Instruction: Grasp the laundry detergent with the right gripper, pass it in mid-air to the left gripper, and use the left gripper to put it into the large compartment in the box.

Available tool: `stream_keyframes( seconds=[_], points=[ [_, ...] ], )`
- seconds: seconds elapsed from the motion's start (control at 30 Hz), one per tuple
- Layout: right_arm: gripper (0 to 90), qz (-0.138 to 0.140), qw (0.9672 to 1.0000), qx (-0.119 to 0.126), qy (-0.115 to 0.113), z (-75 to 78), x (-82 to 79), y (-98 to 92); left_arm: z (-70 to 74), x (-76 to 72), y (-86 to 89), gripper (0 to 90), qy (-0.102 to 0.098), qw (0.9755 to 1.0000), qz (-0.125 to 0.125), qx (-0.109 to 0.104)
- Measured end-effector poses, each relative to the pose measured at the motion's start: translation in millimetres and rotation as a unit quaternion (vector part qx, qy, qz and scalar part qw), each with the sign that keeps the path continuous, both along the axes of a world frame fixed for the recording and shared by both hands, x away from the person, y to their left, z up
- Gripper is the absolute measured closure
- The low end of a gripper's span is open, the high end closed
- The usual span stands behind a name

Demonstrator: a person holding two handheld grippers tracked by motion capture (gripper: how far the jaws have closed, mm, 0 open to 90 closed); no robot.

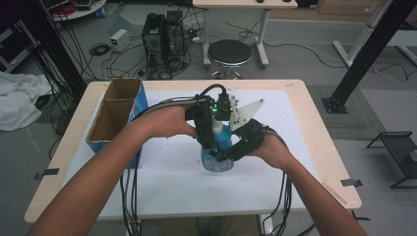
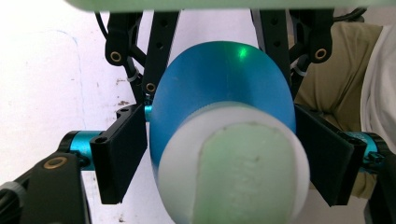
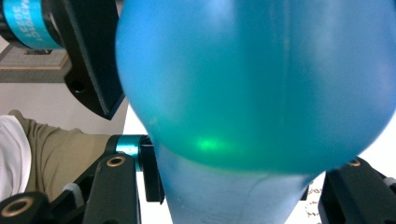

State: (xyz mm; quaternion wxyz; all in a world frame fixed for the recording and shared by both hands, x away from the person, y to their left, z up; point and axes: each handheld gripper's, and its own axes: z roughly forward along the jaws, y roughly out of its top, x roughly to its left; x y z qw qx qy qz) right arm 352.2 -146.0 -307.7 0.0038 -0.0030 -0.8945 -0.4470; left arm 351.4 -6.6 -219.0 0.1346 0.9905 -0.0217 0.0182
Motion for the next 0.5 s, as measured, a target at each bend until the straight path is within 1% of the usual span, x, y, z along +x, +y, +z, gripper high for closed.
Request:
stream_keyframes(
  seconds=[0.03,0.07,0.1,0.13,0.17,0.2,0.23,0.27,0.3,0.33,0.37,0.4,0.5],
  points=[
    [44.5,0.001,1.0,-0.001,0.0,0.0,0.3,-0.3,-0.5,0.5,-0.1,21.5,0.005,1.0,-0.003,0.001],
    [44.5,0.0,1.0,0.001,0.003,0.2,0.1,-0.6,-0.7,0.4,-0.1,21.5,0.004,1.0,-0.002,0.001],
    [44.5,-0.001,1.0,0.004,0.0,0.2,0.4,-0.6,-0.5,0.5,-0.2,21.5,0.0,1.0,-0.001,0.003],
    [44.5,0.0,1.0,0.007,-0.007,0.3,1.6,-0.6,-0.4,0.4,-0.3,21.5,-0.004,1.0,0.001,0.004],
    [44.5,0.0,0.9999,0.008,-0.011,0.2,2.2,-0.5,-1.0,0.9,-0.6,21.5,0.001,1.0,-0.002,0.003],
    [44.5,0.001,0.9999,0.009,-0.013,0.2,2.5,-0.3,-1.1,0.8,-0.6,21.5,-0.004,1.0,0.003,0.0],
    [44.5,0.002,0.9999,0.008,-0.014,0.0,2.4,-0.2,-1.6,1.0,-0.8,21.5,0.0,1.0,0.001,-0.001],
    [44.5,0.002,0.9999,0.006,-0.011,0.1,1.9,-0.3,-1.3,0.7,-1.3,21.5,-0.004,1.0,0.003,0.001],
    [44.5,0.0,1.0,0.001,0.004,0.1,-0.5,-0.4,-1.5,0.8,-1.7,21.6,-0.004,1.0,0.002,0.002],
    [44.6,0.0,1.0,0.001,0.003,0.4,-0.5,-0.4,-2.0,1.2,-2.4,21.8,0.002,1.0,-0.005,0.004],
    [44.5,-0.001,1.0,0.002,0.004,0.4,-0.7,-0.4,-2.1,0.4,-2.5,24.0,-0.001,1.0,-0.003,0.003],
    [44.6,-0.003,1.0,0.003,0.007,0.7,-1.5,-0.4,-2.1,0.3,-3.0,25.0,0.001,1.0,-0.005,0.005],
    [44.5,0.0,1.0,0.004,0.001,0.9,-1.1,-0.7,-1.6,-0.1,-3.6,27.0,0.001,1.0,-0.007,0.002]
  ],
)
